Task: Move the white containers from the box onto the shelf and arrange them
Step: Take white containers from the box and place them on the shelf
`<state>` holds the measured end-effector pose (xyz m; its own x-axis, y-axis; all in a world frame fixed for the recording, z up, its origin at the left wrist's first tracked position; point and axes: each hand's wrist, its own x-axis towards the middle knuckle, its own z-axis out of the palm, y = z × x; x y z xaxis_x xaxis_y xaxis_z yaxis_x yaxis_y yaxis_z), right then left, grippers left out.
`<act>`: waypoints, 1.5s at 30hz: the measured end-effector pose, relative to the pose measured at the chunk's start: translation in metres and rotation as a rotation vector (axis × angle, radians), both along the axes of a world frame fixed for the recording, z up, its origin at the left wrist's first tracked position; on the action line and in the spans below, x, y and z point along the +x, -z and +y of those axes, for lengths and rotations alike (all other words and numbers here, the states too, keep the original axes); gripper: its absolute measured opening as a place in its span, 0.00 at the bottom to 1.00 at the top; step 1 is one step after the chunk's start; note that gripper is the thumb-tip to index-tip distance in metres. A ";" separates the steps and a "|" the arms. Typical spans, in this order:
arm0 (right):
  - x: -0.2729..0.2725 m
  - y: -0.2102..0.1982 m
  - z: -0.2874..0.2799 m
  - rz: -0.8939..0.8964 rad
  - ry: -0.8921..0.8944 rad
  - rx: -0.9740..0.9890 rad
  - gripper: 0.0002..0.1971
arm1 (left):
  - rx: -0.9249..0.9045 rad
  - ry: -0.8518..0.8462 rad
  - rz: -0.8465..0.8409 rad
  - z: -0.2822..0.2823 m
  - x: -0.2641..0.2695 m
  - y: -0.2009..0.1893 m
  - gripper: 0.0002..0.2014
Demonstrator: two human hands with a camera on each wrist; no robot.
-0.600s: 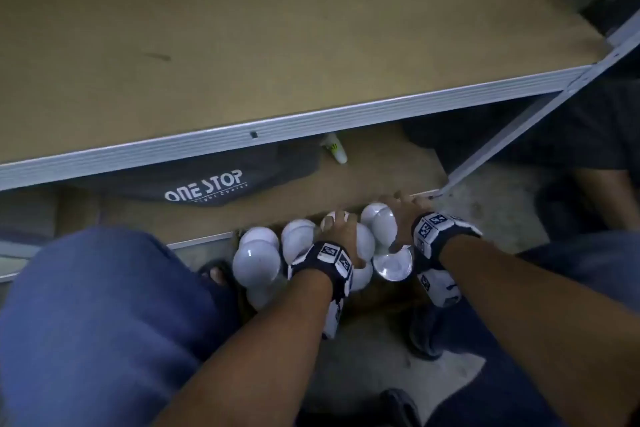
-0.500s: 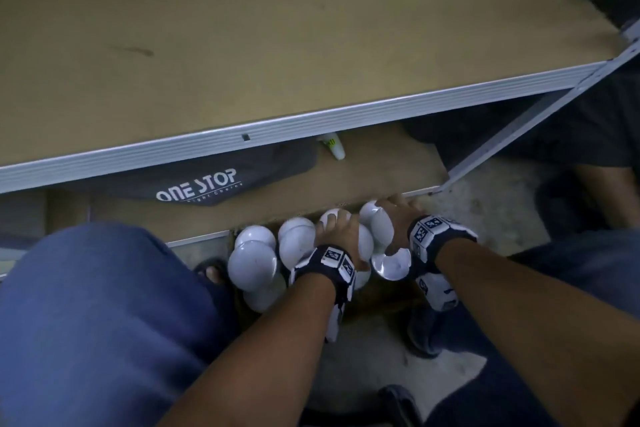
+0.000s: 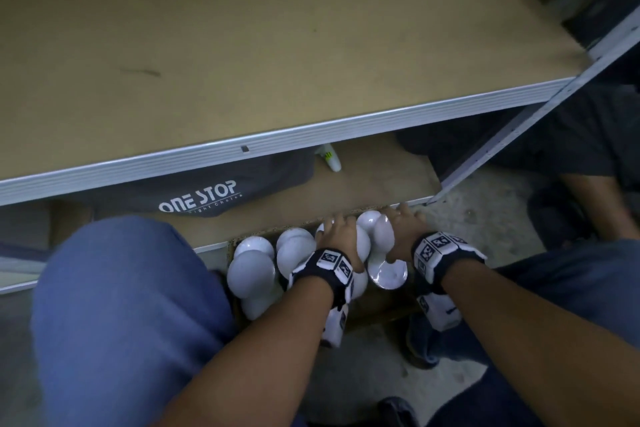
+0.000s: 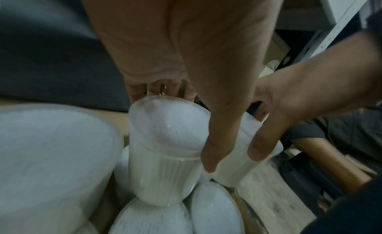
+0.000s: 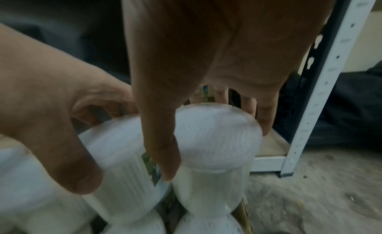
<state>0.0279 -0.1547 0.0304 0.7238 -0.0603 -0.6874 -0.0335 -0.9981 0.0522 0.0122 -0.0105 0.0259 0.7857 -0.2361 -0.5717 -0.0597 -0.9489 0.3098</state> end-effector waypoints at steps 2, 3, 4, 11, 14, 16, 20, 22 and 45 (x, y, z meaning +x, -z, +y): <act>0.003 -0.008 -0.002 -0.049 -0.019 -0.003 0.48 | -0.016 -0.010 0.000 0.004 0.003 -0.015 0.43; 0.005 -0.006 -0.006 -0.071 -0.027 0.002 0.45 | -0.016 -0.003 -0.004 0.006 0.004 -0.023 0.43; 0.005 -0.012 -0.006 -0.079 -0.029 0.011 0.45 | -0.016 0.008 -0.014 0.009 0.003 -0.031 0.43; -0.017 -0.121 0.007 -0.173 -0.009 0.147 0.51 | -0.047 0.102 -0.144 0.032 0.002 -0.102 0.46; -0.029 -0.162 0.010 -0.244 -0.006 0.169 0.50 | -0.068 0.114 -0.201 0.039 0.000 -0.142 0.44; -0.035 -0.187 0.014 -0.283 -0.007 0.193 0.49 | -0.089 0.124 -0.244 0.043 -0.003 -0.170 0.41; -0.043 -0.235 0.022 -0.377 -0.018 0.231 0.51 | -0.150 0.089 -0.339 0.053 -0.011 -0.219 0.40; -0.045 -0.257 0.025 -0.429 -0.018 0.259 0.50 | -0.180 0.062 -0.392 0.058 -0.013 -0.241 0.39; 0.054 -0.323 0.061 -0.716 -0.014 0.463 0.41 | -0.255 -0.111 -0.637 0.103 0.073 -0.329 0.32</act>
